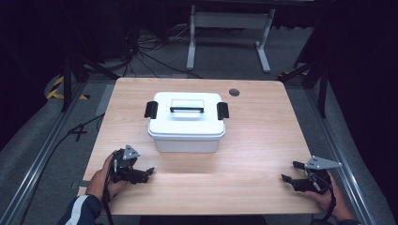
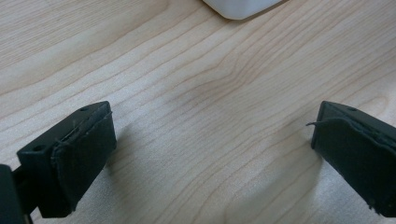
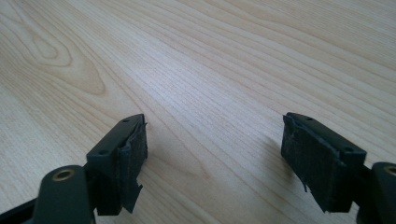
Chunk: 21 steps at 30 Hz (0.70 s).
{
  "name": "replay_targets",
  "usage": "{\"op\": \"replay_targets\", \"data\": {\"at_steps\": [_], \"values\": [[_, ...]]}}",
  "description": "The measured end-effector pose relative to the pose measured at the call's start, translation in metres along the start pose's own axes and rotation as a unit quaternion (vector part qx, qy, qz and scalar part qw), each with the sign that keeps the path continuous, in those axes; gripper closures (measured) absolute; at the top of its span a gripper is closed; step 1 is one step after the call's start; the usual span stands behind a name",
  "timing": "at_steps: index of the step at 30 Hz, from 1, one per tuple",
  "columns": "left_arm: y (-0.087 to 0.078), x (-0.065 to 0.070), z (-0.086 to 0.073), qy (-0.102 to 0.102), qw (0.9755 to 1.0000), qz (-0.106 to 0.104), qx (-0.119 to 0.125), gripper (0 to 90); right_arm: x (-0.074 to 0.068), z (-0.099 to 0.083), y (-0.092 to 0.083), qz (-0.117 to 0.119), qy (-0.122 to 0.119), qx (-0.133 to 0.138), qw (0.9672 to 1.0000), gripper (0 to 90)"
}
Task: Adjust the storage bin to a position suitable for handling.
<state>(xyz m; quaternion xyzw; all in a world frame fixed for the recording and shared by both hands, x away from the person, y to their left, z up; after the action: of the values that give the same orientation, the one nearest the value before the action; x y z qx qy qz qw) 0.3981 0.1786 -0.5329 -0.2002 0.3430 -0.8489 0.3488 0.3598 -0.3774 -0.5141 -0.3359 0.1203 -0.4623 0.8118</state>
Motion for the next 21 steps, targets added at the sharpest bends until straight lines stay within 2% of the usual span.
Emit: {"op": "replay_targets", "data": {"at_steps": [3, 11, 14, 15, 17, 19, 20, 21], "values": [[0.0010, 0.0010, 0.0007, -0.006, 1.0000, -0.002, 0.004, 0.1, 0.0000, -0.0004, -0.0005, -0.001, 0.001, 0.000, 1.0000, 23.0], [0.0006, 0.0009, 0.0003, -0.005, 1.0000, -0.004, 0.001, 0.3, 0.0002, 0.0003, 0.0005, -0.002, -0.001, -0.002, 1.0000, 20.7], [0.0016, -0.0018, 0.0018, 0.012, 0.9998, -0.013, 0.001, 0.0, 0.0004, 0.0008, 0.0015, 0.001, 0.000, -0.002, 1.0000, 20.4], [0.0016, -0.0016, 0.0017, 0.007, 0.9999, -0.014, -0.001, 0.0, 0.0008, 0.0010, 0.0017, 0.003, -0.003, -0.003, 1.0000, 20.8], [0.0018, -0.0035, 0.0028, 0.019, 0.9997, -0.013, -0.001, 0.0, 0.0011, 0.0011, 0.0013, 0.006, -0.006, -0.001, 1.0000, 23.2], [0.0014, -0.0048, 0.0024, 0.032, 0.9991, -0.025, -0.003, 0.0, 0.0026, 0.0022, 0.0021, 0.005, -0.007, 0.002, 1.0000, 24.4], [0.0014, -0.0048, 0.0024, 0.032, 0.9991, -0.025, -0.003, 0.0, 0.0026, 0.0022, 0.0021, 0.005, -0.007, 0.002, 1.0000, 24.4], [0.0013, -0.0057, 0.0025, 0.039, 0.9988, -0.030, -0.002, 0.0, 0.0064, 0.0034, 0.0024, -0.009, -0.012, -0.001, 0.9999, 24.8]]}}
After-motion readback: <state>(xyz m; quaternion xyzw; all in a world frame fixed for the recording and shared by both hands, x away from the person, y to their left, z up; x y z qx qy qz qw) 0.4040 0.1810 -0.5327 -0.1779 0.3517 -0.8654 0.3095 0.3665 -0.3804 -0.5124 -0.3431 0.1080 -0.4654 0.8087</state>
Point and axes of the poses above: each handheld gripper's, and its own axes: y roughly forward along the jaws, z roughly out of its top, x roughly to its right, the point moved 7 cm from there along y, roughly forward along the jaws, and after that the axes turned 7 degrees about -z, right-handed, at the moved point
